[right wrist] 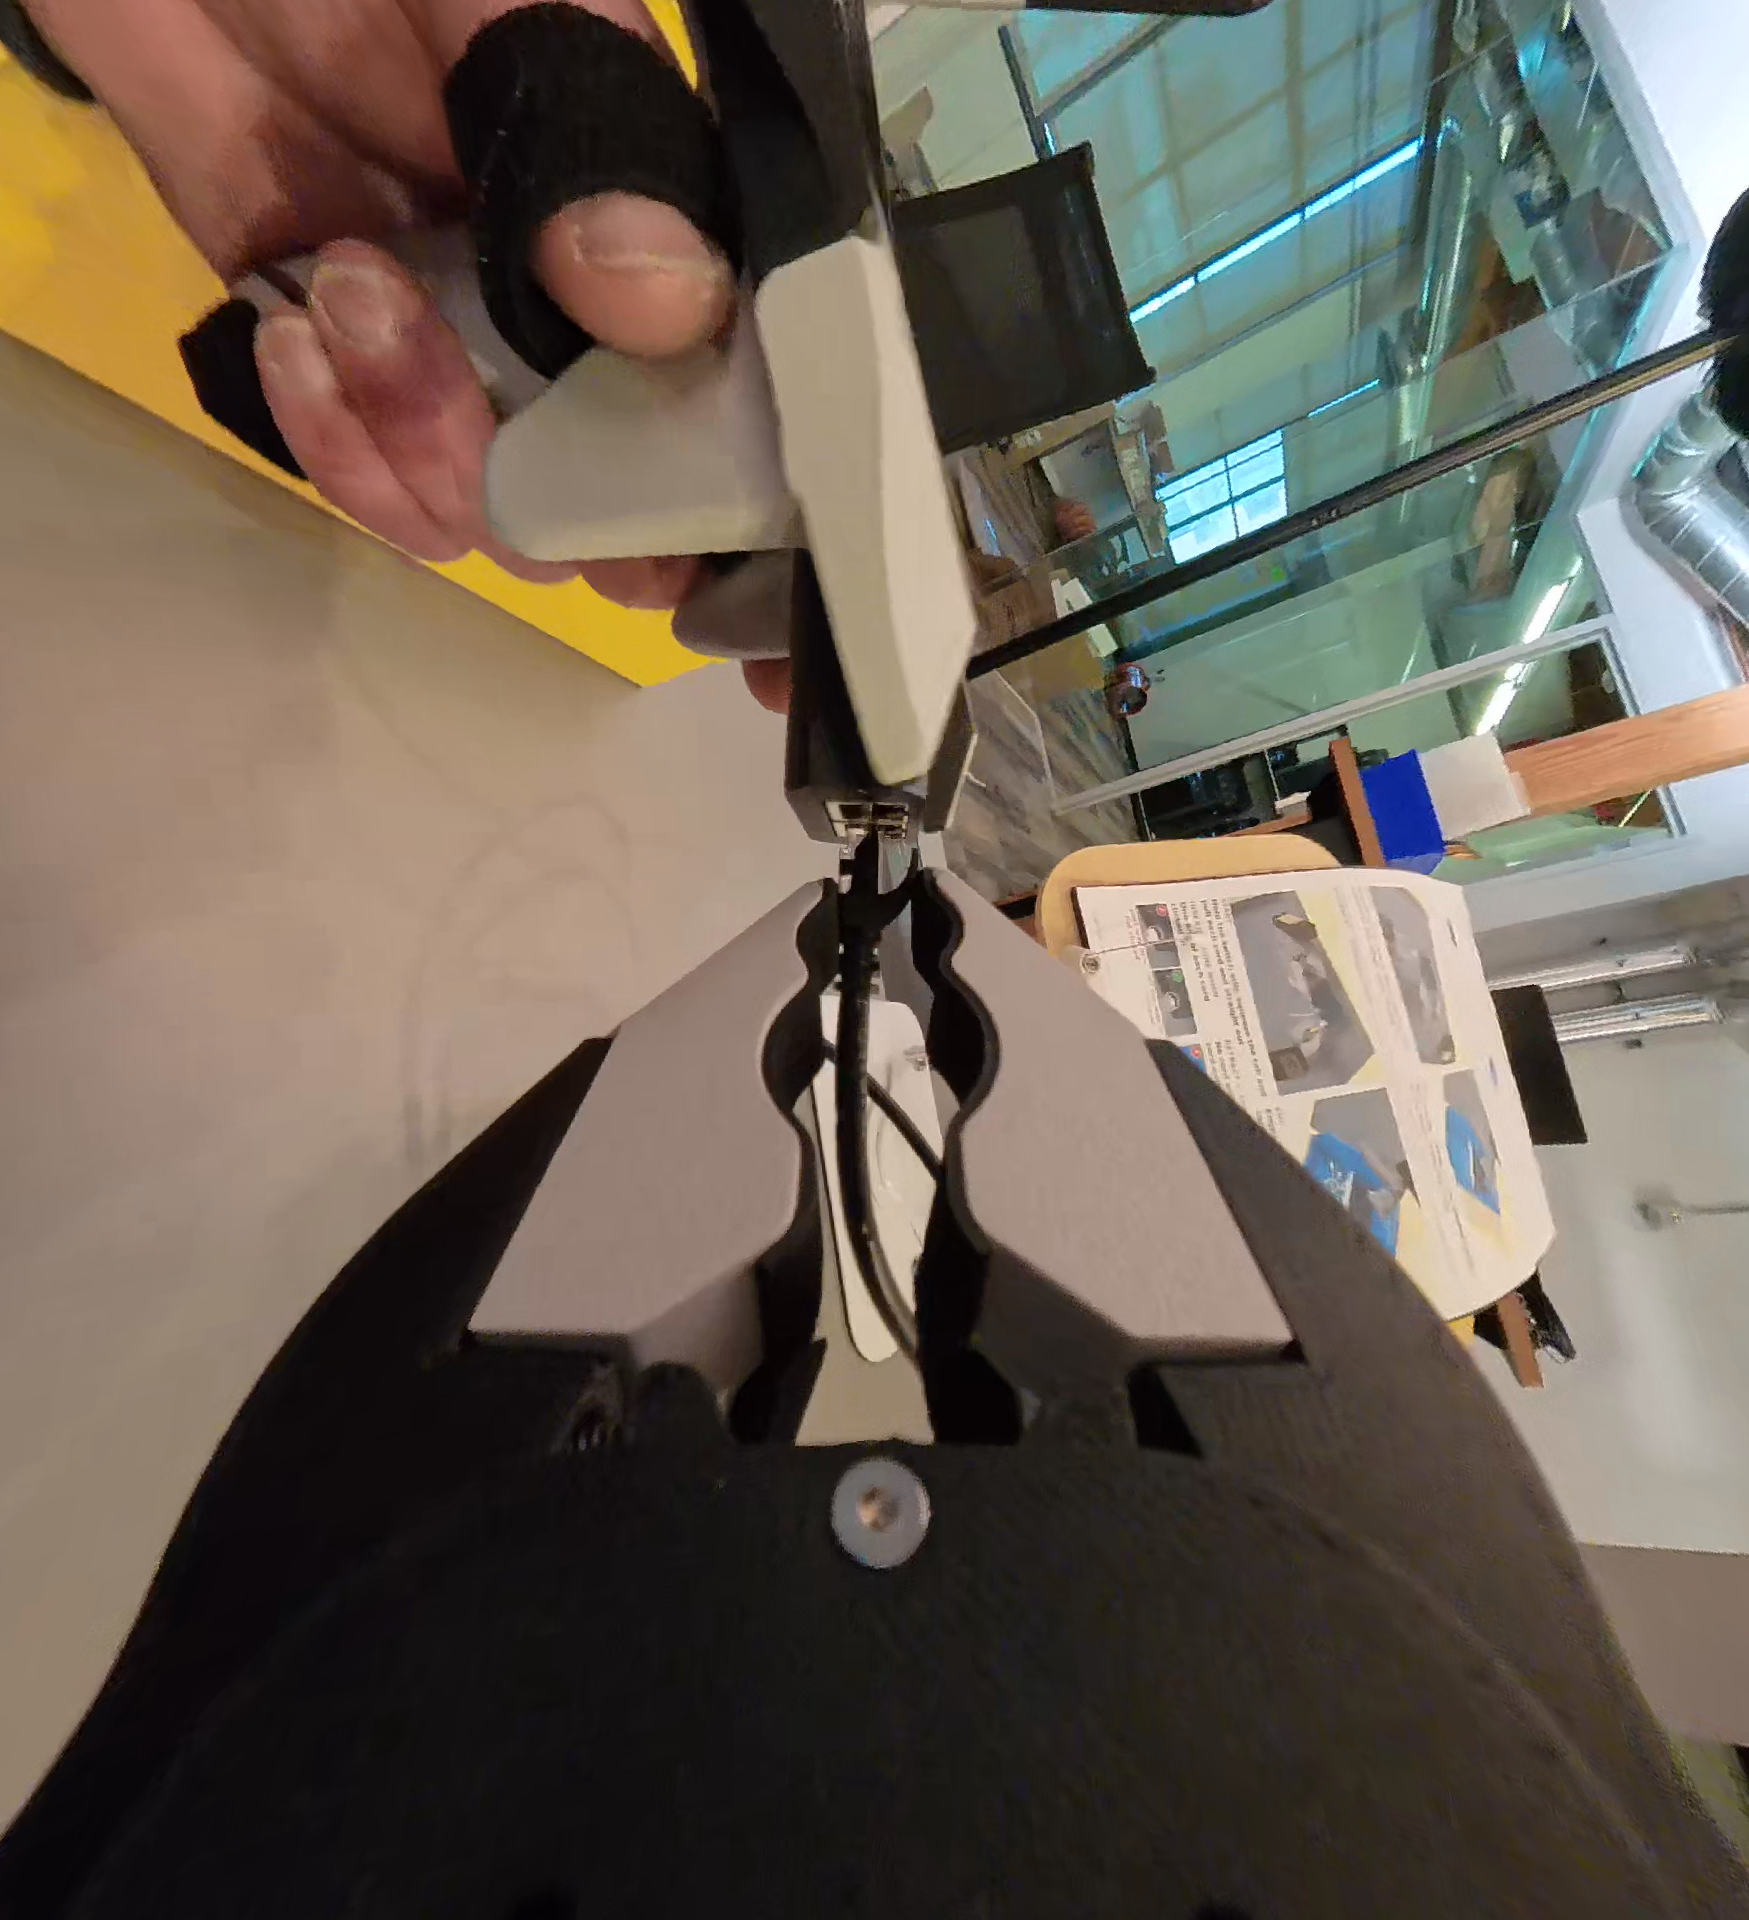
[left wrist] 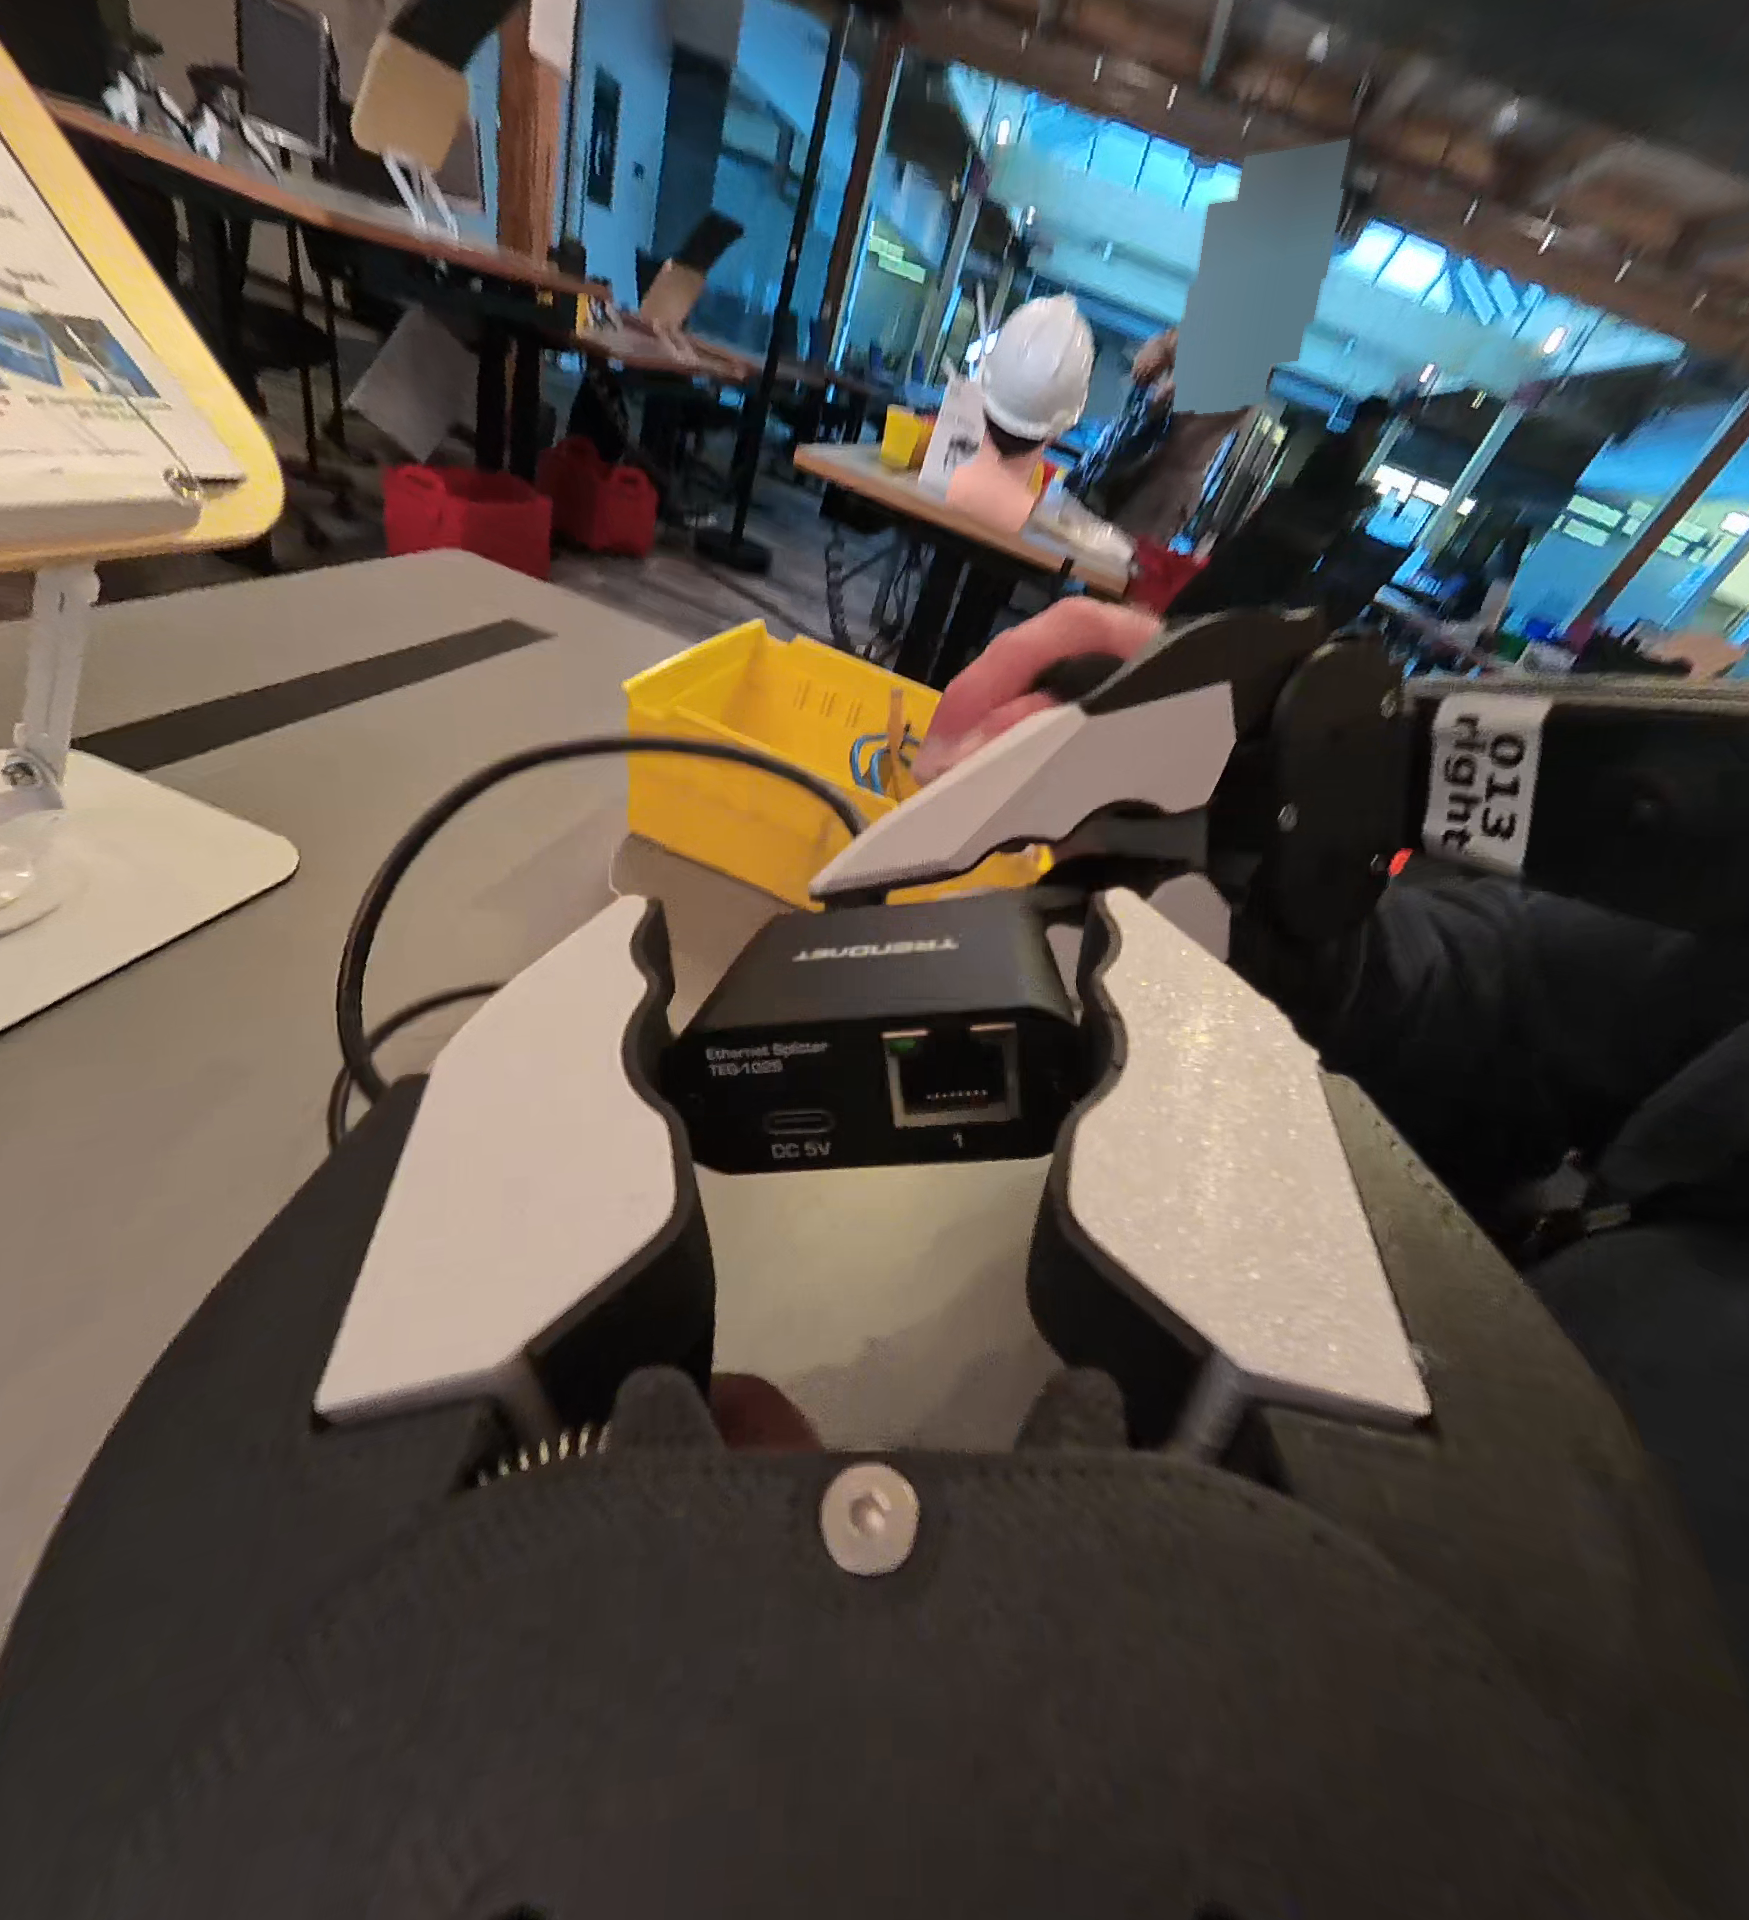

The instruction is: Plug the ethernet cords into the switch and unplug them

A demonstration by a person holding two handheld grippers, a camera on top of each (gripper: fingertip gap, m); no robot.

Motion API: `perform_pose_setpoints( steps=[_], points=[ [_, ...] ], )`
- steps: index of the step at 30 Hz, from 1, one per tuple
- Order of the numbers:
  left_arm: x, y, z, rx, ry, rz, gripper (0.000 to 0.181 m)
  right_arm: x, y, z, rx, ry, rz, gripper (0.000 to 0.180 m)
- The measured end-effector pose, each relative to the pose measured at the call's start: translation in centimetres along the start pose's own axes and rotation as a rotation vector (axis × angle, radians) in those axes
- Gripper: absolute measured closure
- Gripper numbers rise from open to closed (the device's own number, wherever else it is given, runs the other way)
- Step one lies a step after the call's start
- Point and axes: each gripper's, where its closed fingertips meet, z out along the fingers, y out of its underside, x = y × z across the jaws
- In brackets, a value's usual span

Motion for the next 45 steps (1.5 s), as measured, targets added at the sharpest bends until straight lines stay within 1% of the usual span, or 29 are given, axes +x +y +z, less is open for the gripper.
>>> perform_pose_setpoints(
  steps=[8,10,14,19,24,28,34,40,45],
  points=[
    [0.1,1.0,-0.2,-0.089,0.018,0.006,0.107,-0.1,0.1,-0.1,0.014,0.033,-0.075,0.168],
    [0.3,0.9,-0.2,-0.079,0.04,-0.017,0.108,-0.1,0.1,-0.1,0.017,0.041,-0.088,0.169],
    [0.2,1.6,-0.2,-0.124,0.041,-0.043,0.108,-0.3,0.4,0.1,0.011,0.053,-0.111,0.169],
    [0.0,1.8,-0.2,-0.134,0.034,-0.039,0.108,-0.4,0.5,0.2,0.01,0.071,-0.108,0.168],
    [-0.3,1.3,0.0,-0.082,0.005,-0.07,0.108,-0.4,0.7,0.6,0.02,0.078,-0.082,0.168],
    [-0.2,1.6,0.4,-0.085,0.007,-0.085,0.108,-1.2,0.5,0.9,0.024,0.078,-0.1,0.166],
    [-0.2,1.5,0.4,-0.073,0.016,-0.093,0.108,-1.2,0.5,0.9,0.015,0.054,-0.061,0.168],
    [-0.1,1.2,0.4,-0.077,-0.001,-0.085,0.108,-1.2,0.5,0.7,-0.052,0.027,-0.178,0.168],
    [-0.2,1.3,0.3,-0.075,-0.065,-0.079,0.108,-1.0,0.5,0.8,-0.053,0.002,-0.177,0.169]
  ],
)
